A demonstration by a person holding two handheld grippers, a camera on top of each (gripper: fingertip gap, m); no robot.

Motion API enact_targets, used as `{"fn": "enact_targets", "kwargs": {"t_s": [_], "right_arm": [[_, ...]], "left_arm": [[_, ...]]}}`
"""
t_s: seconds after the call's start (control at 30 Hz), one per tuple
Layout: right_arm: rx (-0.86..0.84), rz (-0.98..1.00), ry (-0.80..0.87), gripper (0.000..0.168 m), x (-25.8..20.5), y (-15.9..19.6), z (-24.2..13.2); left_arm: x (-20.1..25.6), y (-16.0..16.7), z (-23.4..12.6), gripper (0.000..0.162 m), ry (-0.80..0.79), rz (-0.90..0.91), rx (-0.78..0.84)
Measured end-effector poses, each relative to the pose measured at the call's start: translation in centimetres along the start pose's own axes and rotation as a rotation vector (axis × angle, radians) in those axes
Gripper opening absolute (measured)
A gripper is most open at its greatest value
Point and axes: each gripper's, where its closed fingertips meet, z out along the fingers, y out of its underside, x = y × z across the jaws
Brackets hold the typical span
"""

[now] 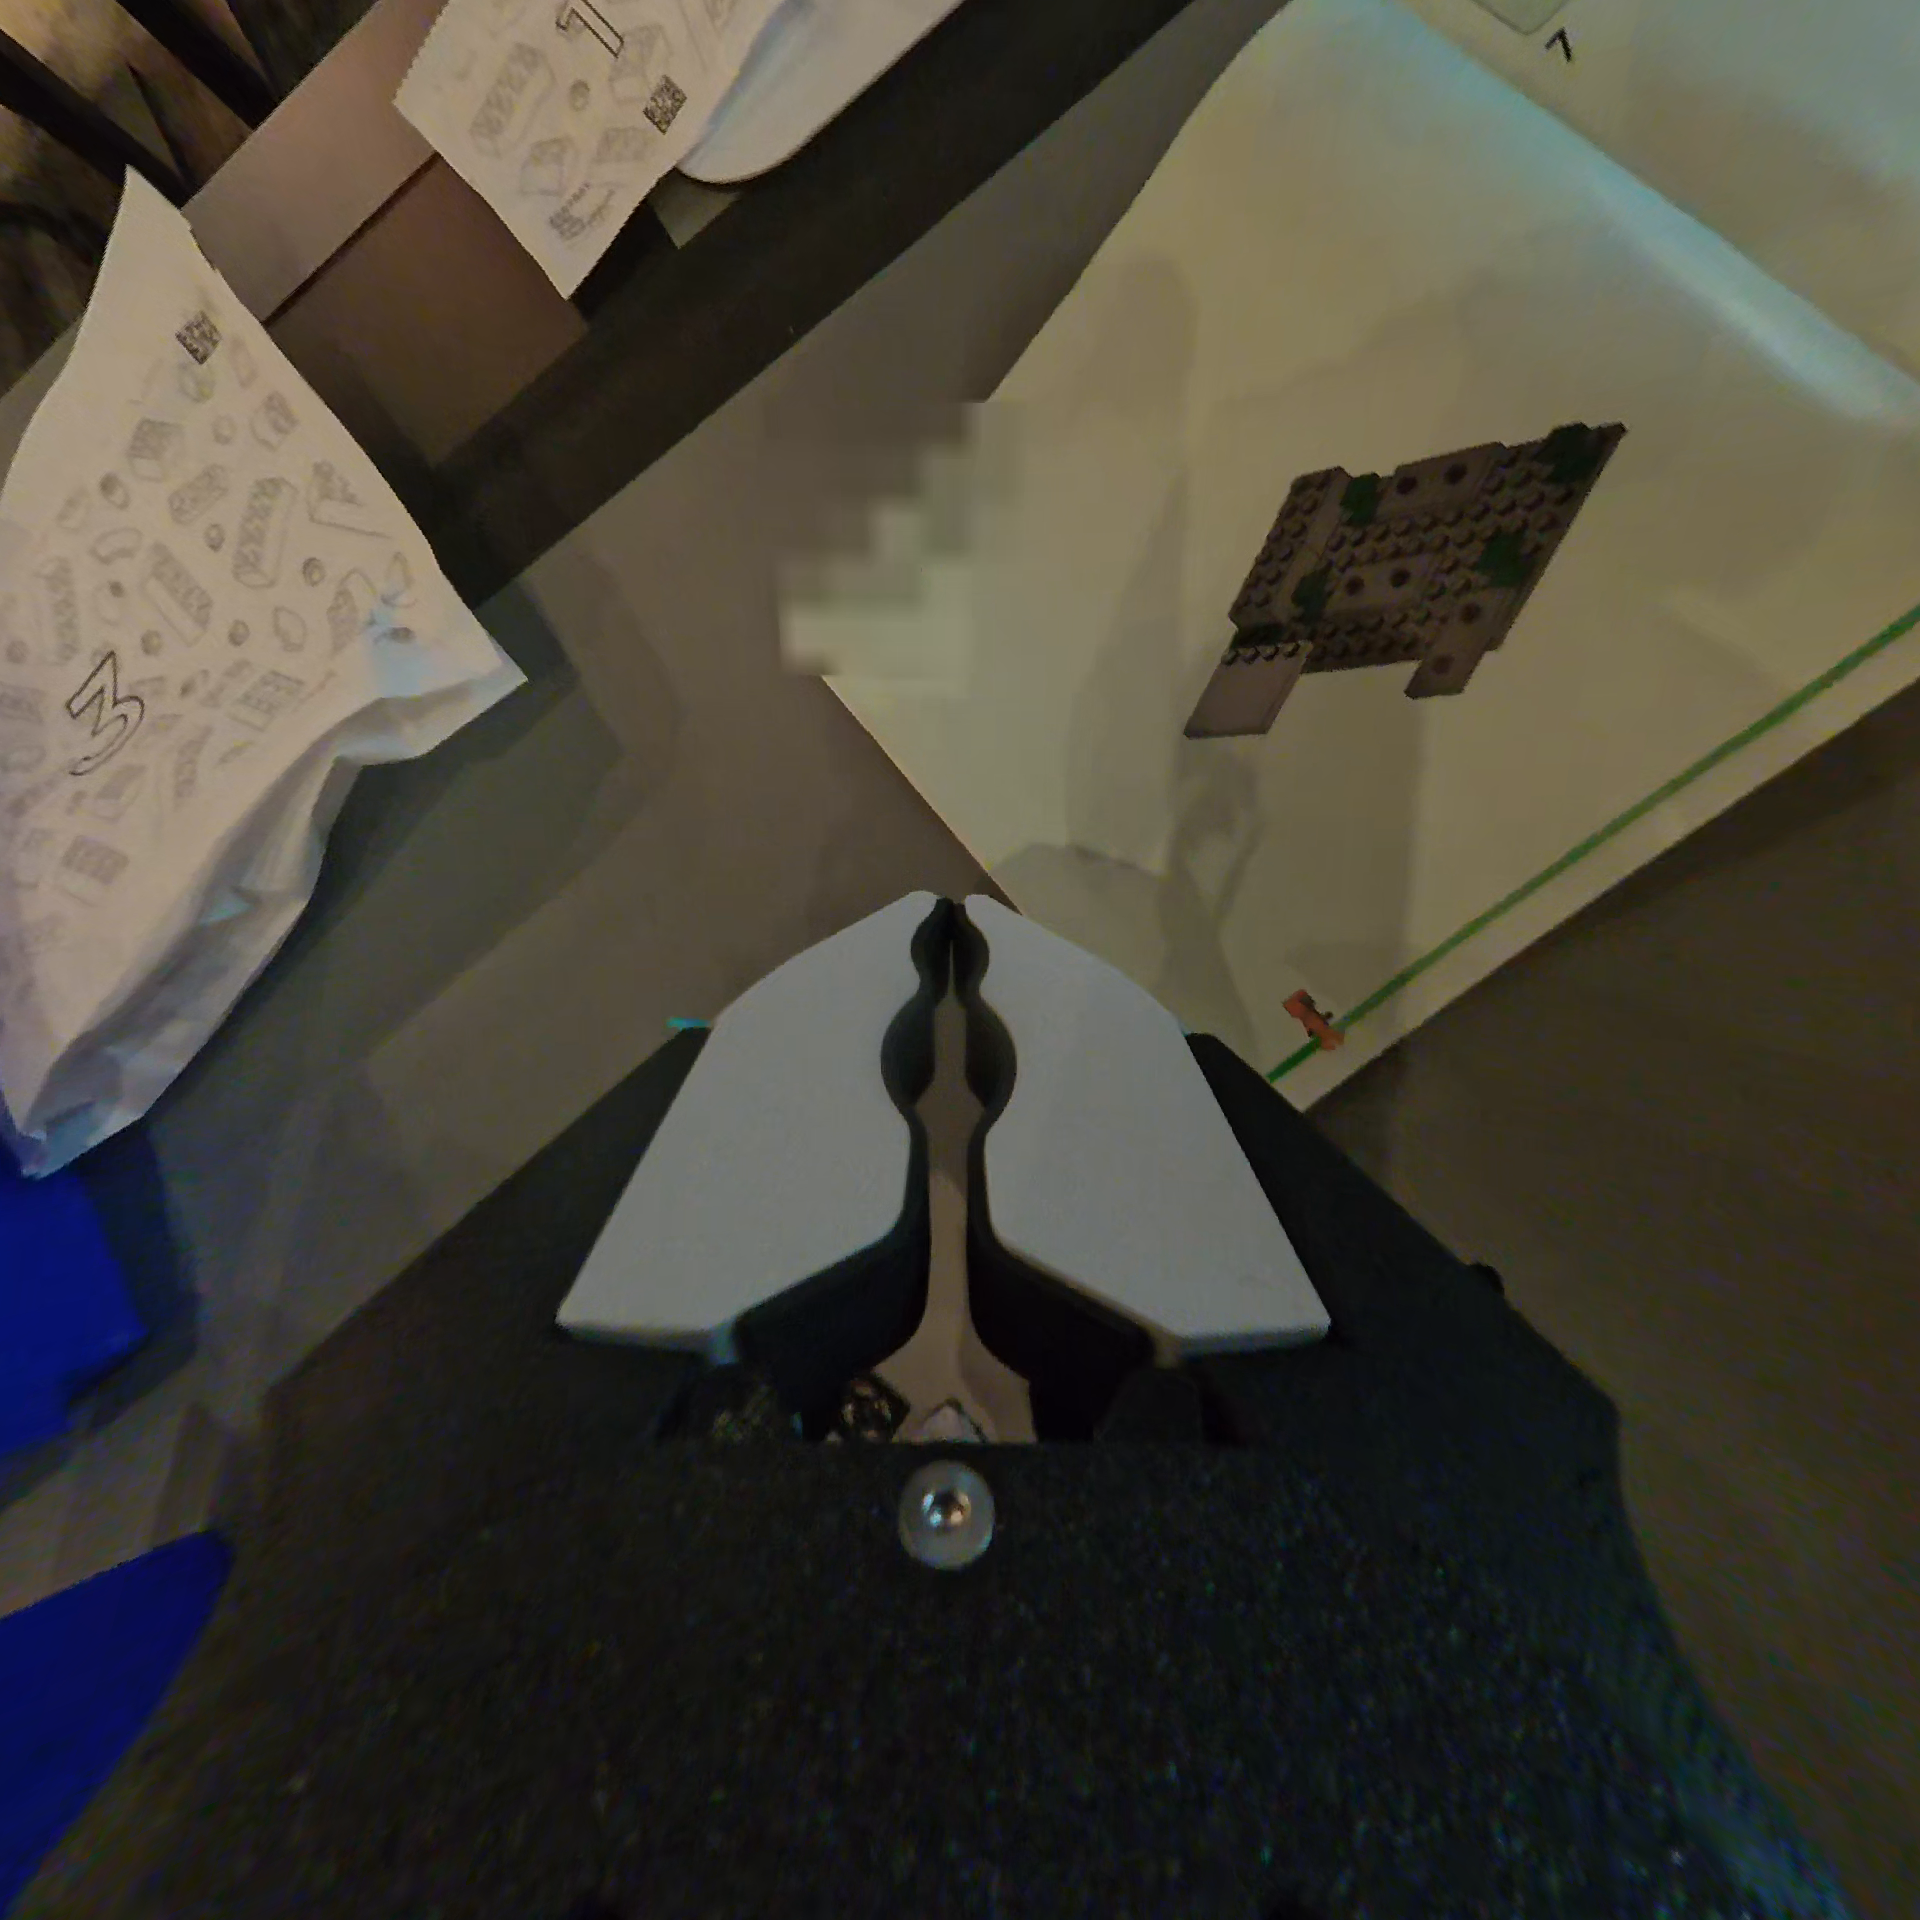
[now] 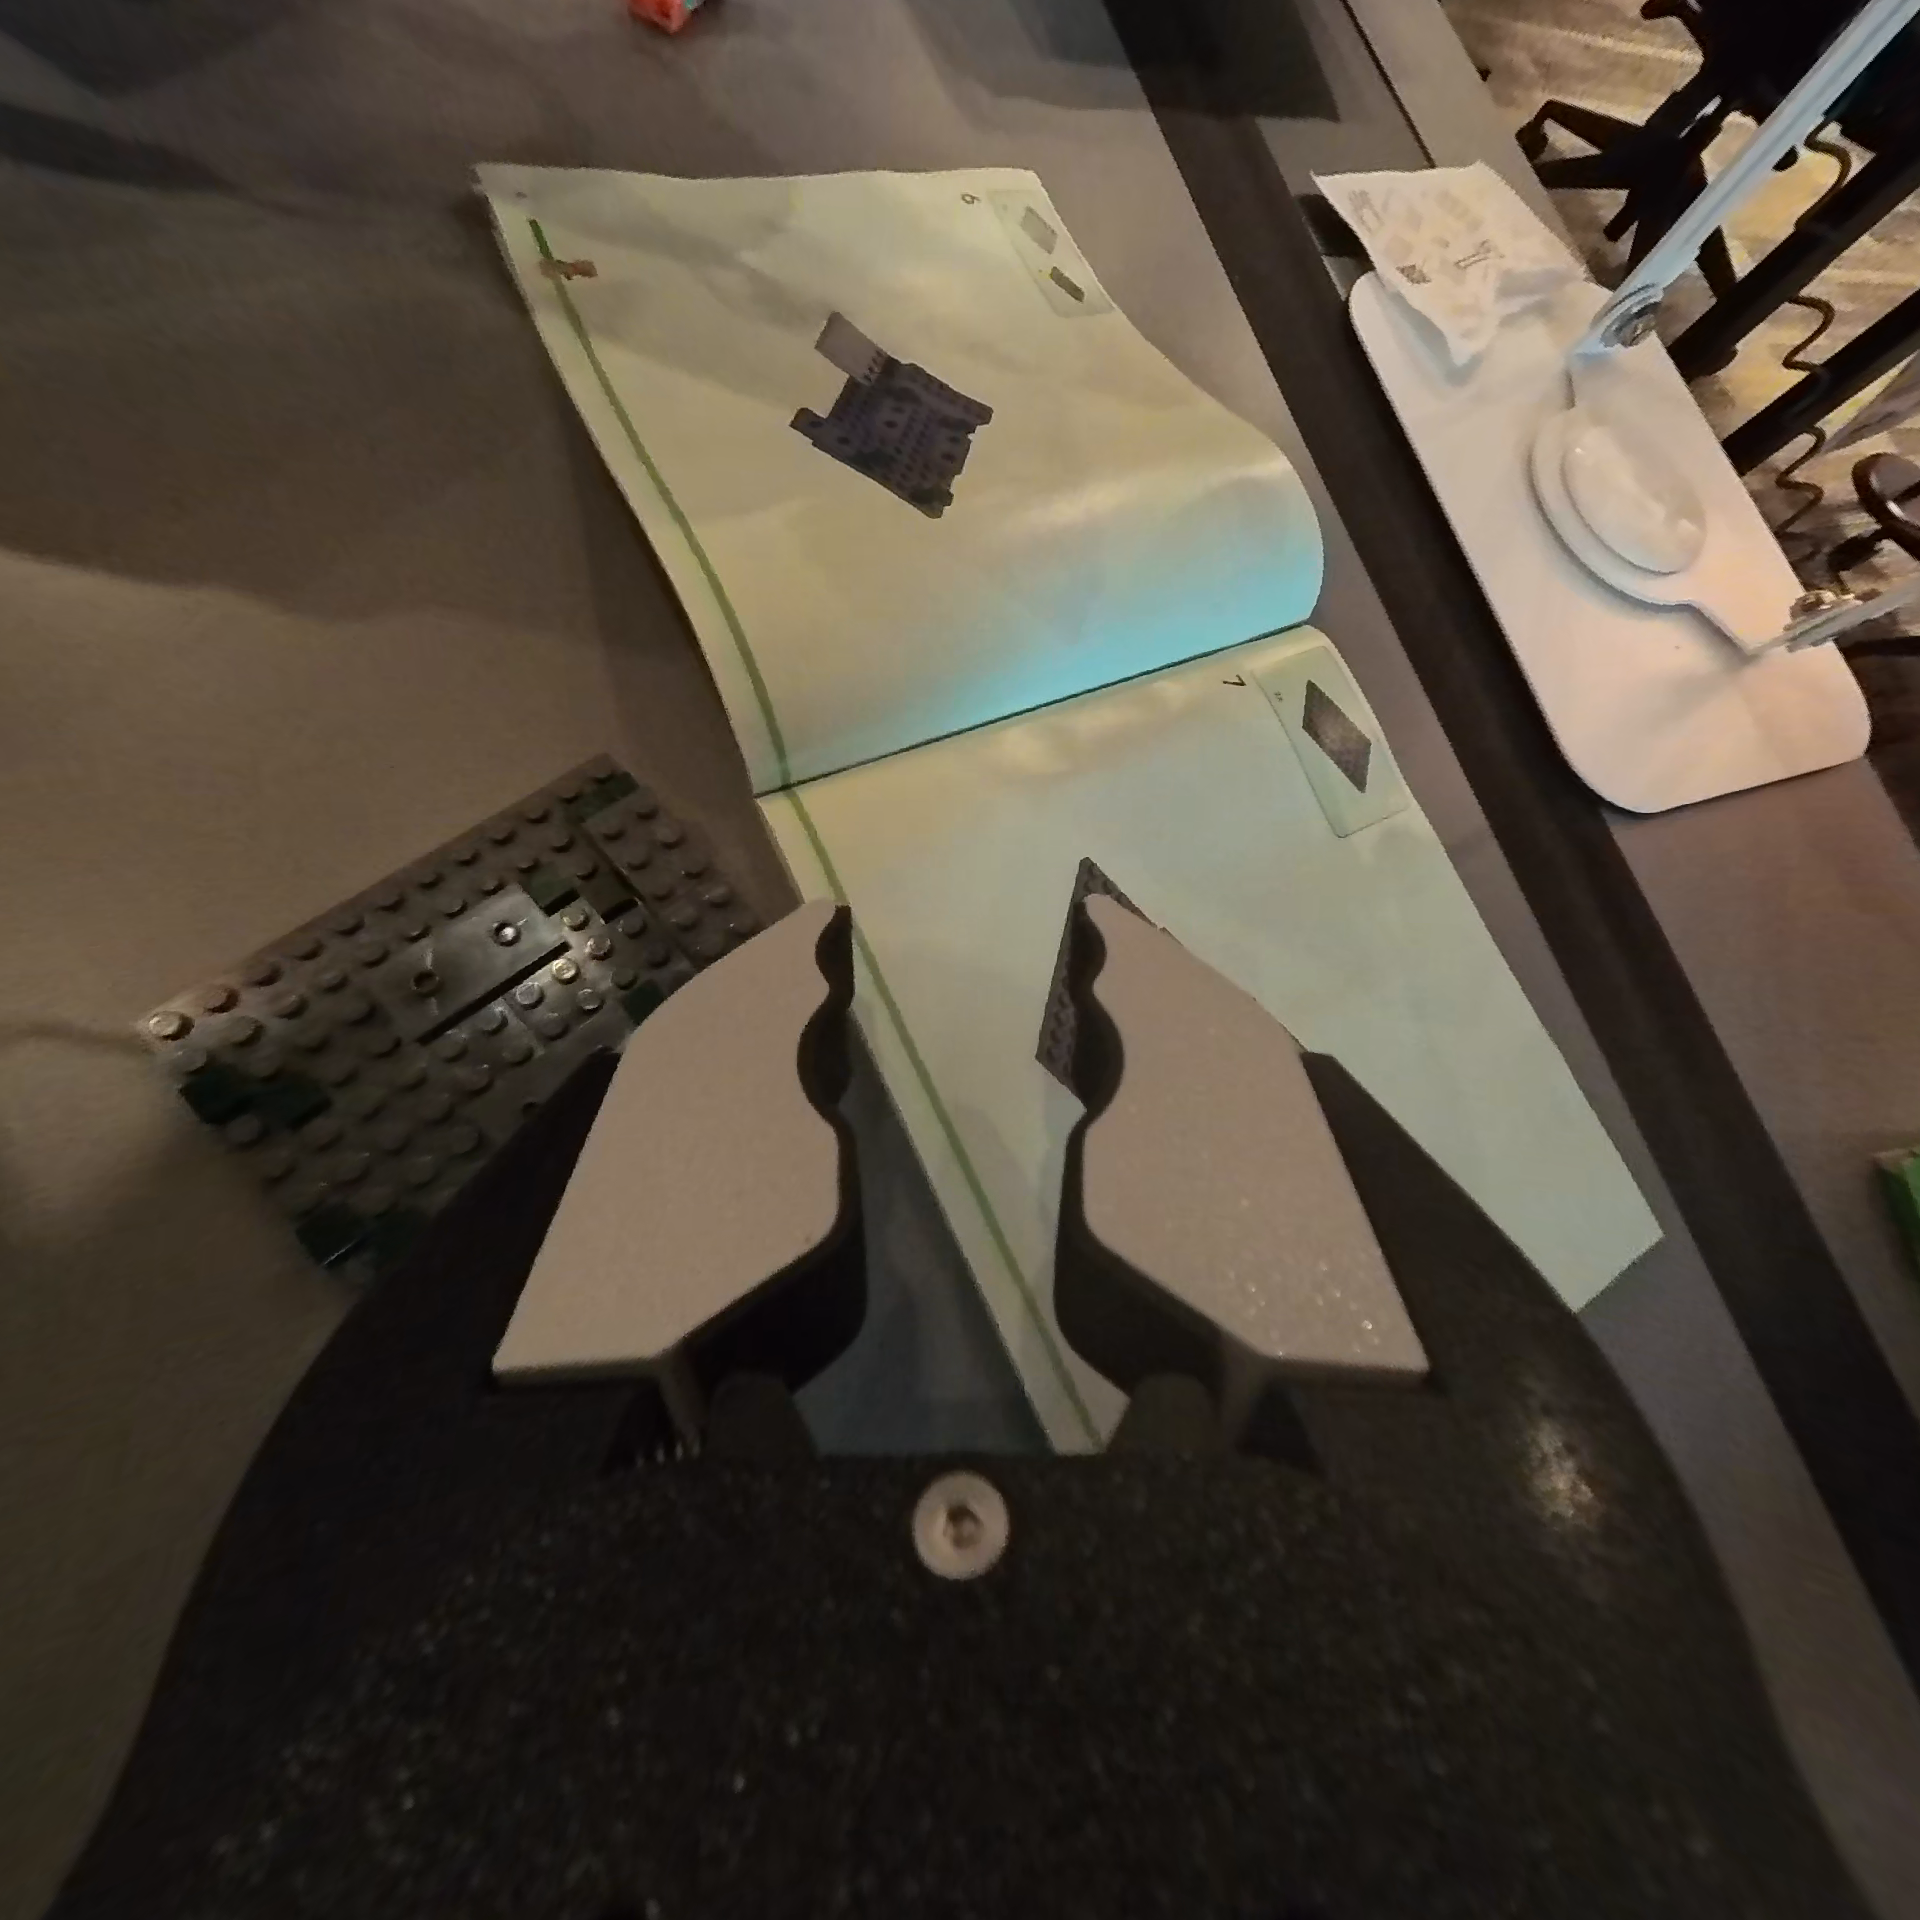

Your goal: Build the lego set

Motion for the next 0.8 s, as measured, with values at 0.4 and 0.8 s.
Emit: {"fn": "enact_targets", "kwargs": {"t_s": [0.4,0.8], "right_arm": [[0.013,0.023,0.03,0.039,-0.2,0.2,-0.8],[-0.011,0.002,-0.078,0.043,-3.4,-3.0,3.8]], "left_arm": [[3.3,1.6,-2.2,0.0,0.038,0.019,0.046],[7.6,2.8,-3.7,0.0,0.091,0.036,0.097]]}}
